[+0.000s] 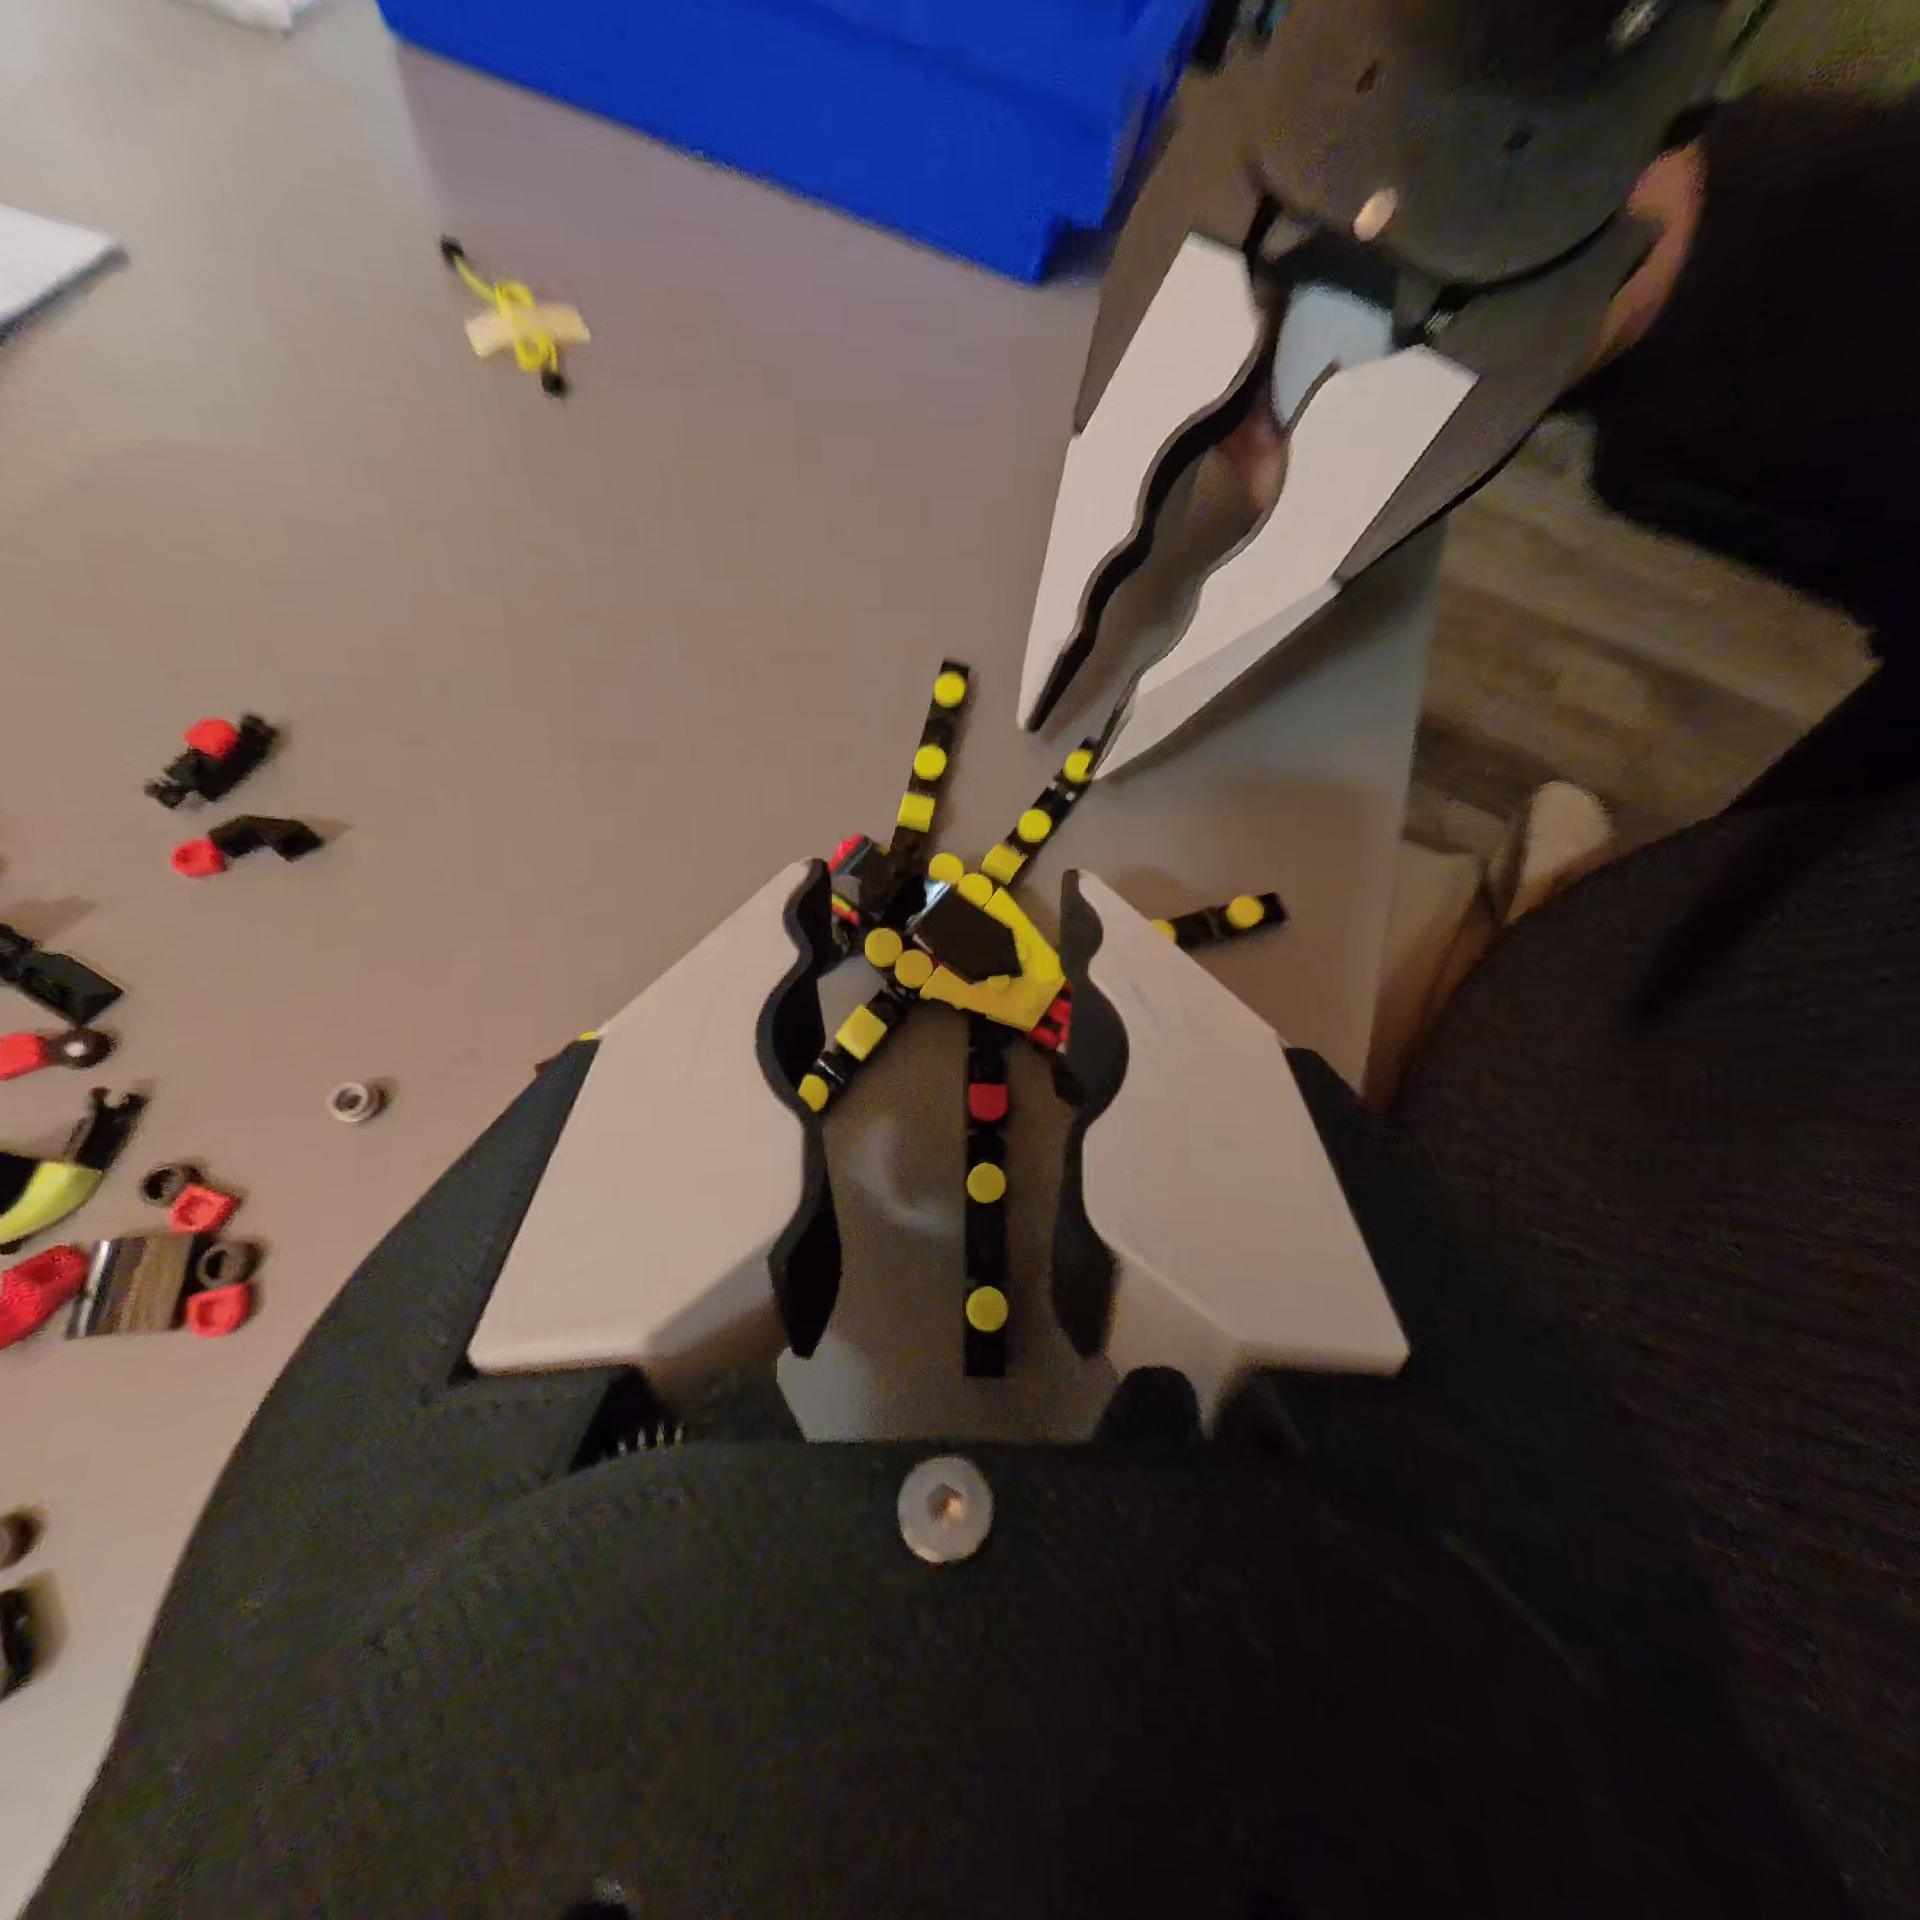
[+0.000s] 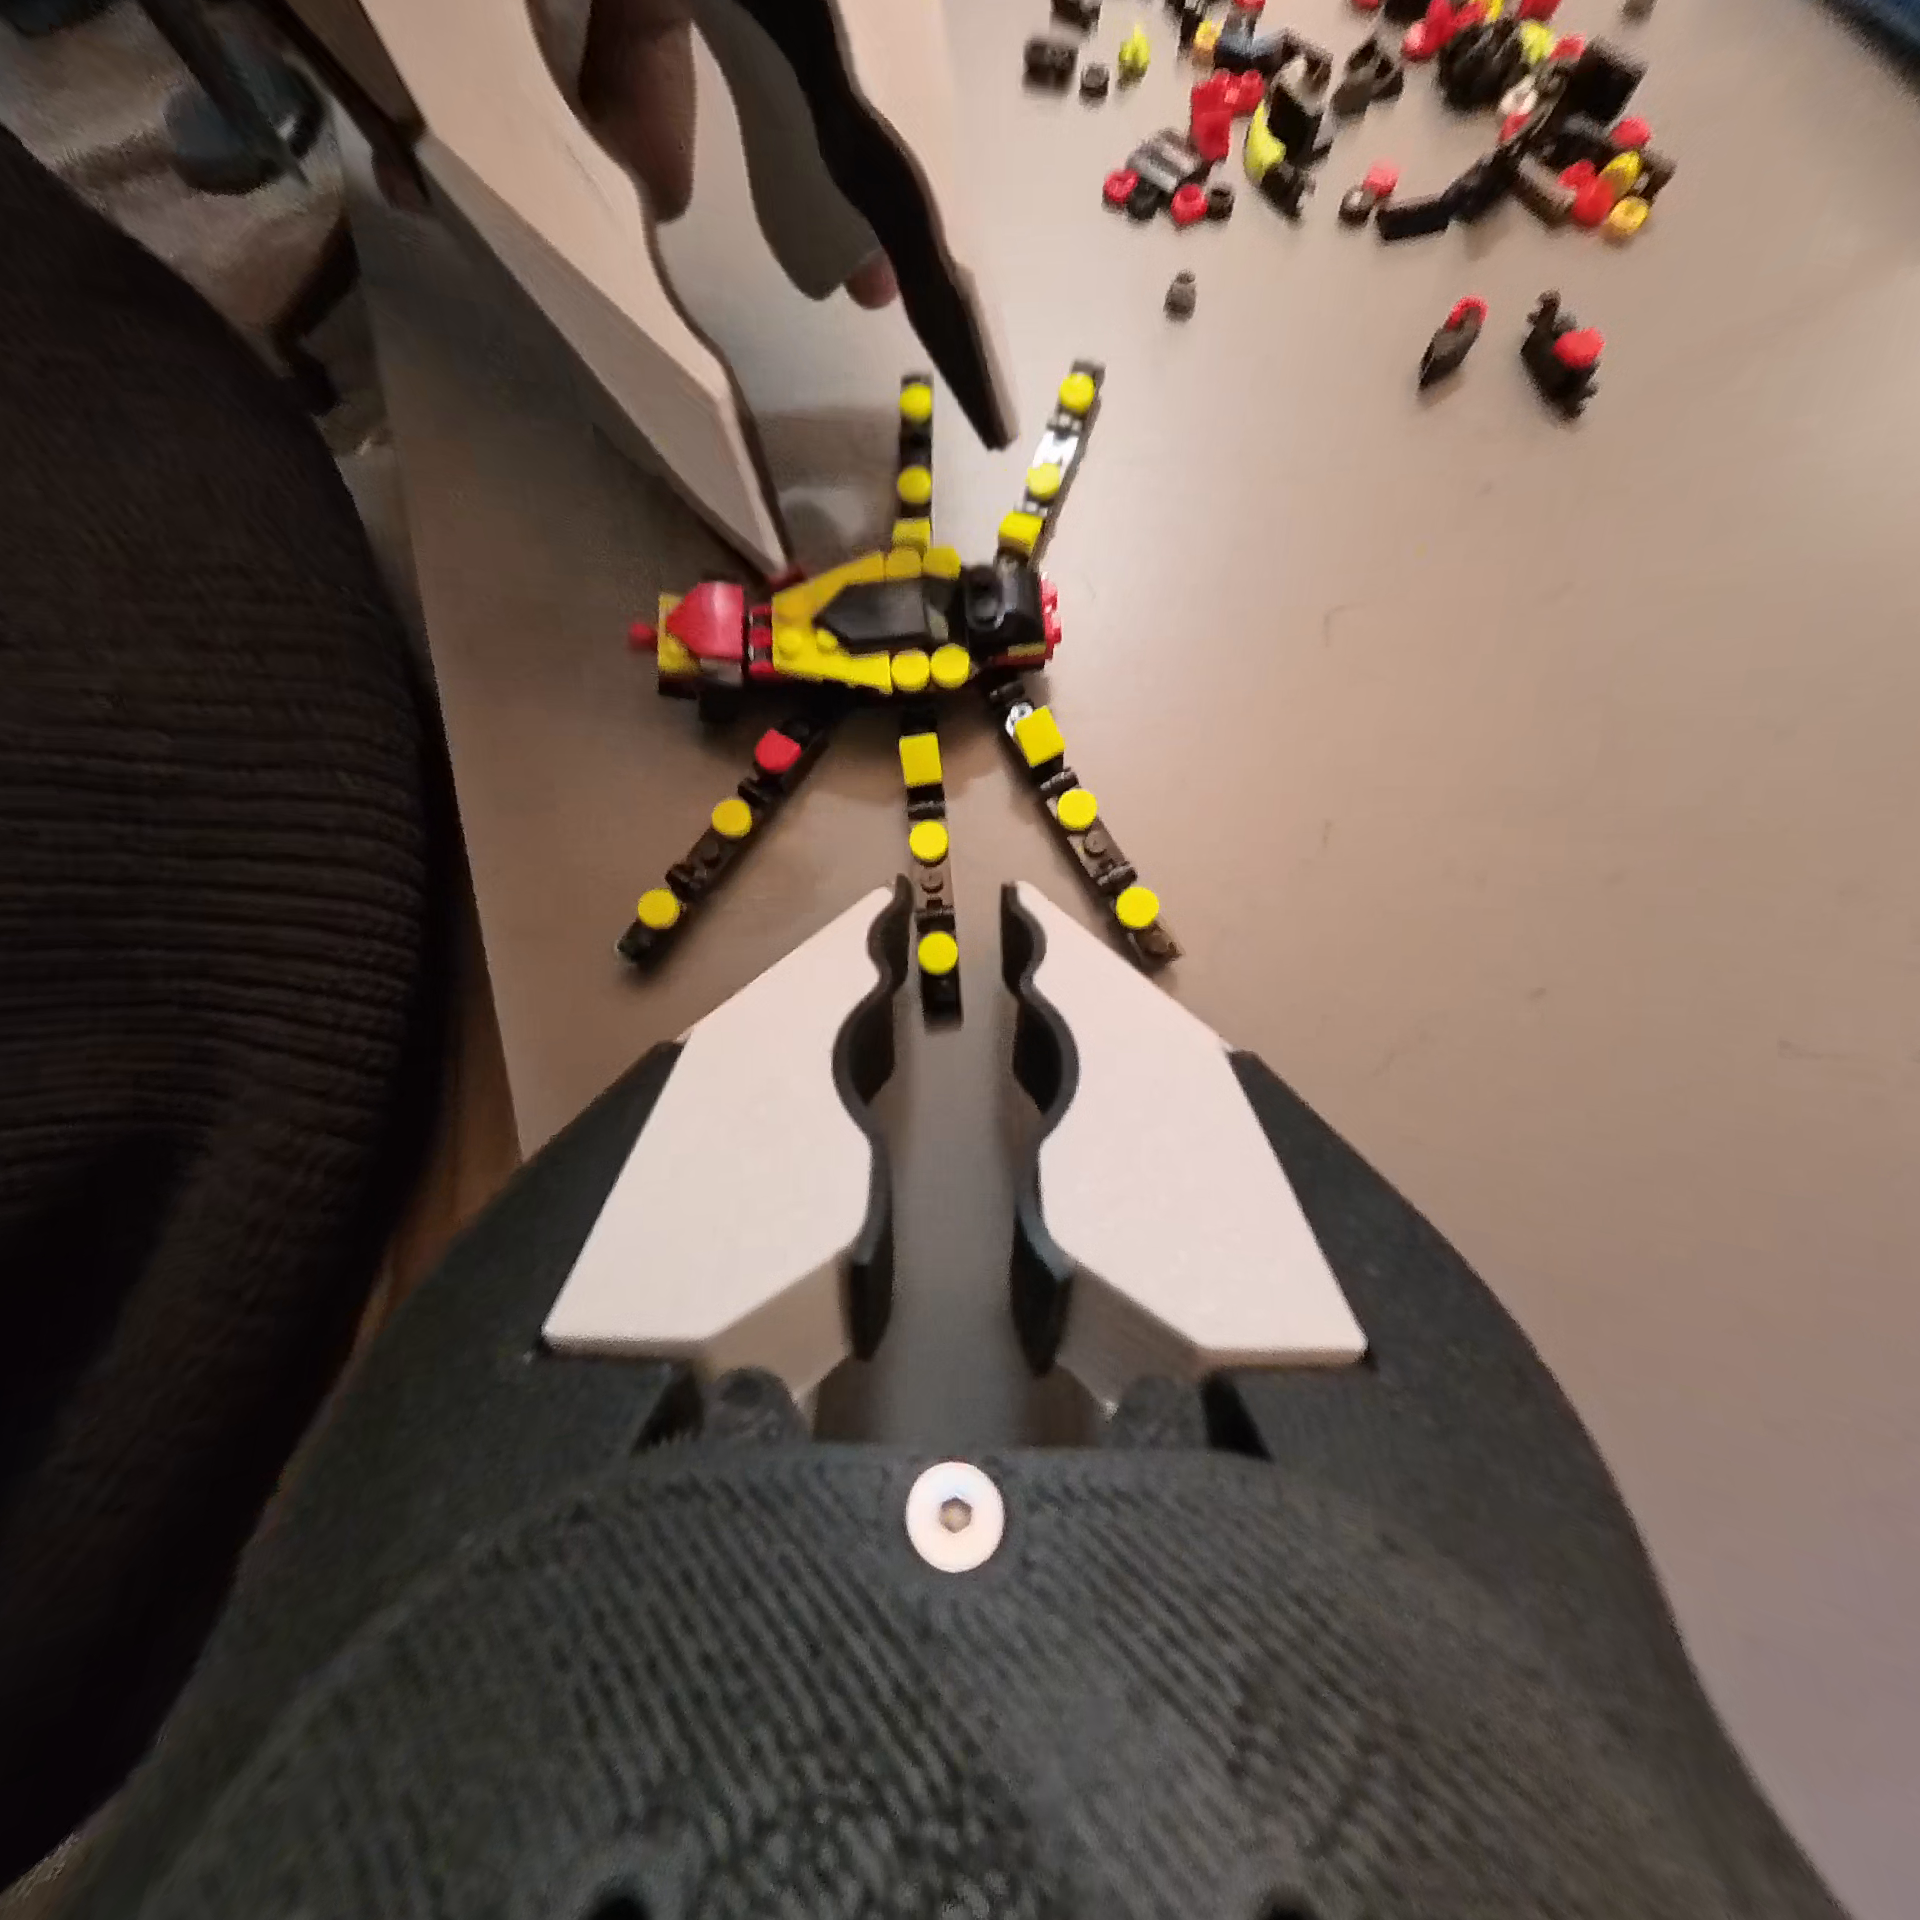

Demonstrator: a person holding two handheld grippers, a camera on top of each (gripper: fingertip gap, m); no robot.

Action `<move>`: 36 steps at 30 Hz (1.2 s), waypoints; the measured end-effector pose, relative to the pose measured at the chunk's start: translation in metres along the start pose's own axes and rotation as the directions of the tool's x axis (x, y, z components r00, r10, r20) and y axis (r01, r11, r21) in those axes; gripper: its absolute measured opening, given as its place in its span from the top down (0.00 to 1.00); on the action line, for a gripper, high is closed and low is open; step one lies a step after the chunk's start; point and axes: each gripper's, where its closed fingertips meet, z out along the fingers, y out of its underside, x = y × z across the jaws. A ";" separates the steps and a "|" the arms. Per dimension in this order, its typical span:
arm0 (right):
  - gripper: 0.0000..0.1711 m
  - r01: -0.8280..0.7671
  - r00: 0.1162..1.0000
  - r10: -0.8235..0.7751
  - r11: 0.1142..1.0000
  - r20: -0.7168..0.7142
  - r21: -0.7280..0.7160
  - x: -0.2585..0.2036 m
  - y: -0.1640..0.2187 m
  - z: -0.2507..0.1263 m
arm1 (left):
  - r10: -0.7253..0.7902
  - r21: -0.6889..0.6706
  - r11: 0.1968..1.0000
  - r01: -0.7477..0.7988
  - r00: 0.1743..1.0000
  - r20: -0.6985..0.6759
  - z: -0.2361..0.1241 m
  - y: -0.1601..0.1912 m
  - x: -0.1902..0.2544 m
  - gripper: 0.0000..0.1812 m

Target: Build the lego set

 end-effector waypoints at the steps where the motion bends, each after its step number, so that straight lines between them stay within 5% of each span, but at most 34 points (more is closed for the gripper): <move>1: 0.90 -0.002 1.000 0.002 1.000 -0.003 0.022 0.000 -0.005 -0.001 | -0.011 0.031 0.999 0.011 1.000 -0.017 -0.007 -0.006 -0.001 0.76; 7: 0.88 0.010 1.000 -0.009 0.994 -0.014 0.112 -0.010 -0.035 0.004 | 0.020 -0.021 1.000 -0.020 1.000 -0.005 -0.032 0.015 -0.029 0.72; 17: 0.89 -0.178 0.972 0.195 0.975 -0.132 0.131 -0.016 -0.054 0.027 | 0.096 -0.178 0.979 -0.095 0.995 -0.003 -0.019 0.051 -0.033 0.71; 36: 0.90 -0.086 0.983 0.100 0.992 -0.155 0.093 -0.015 -0.048 0.041 | 0.104 -0.206 0.973 -0.101 0.995 0.006 -0.016 0.055 -0.034 0.75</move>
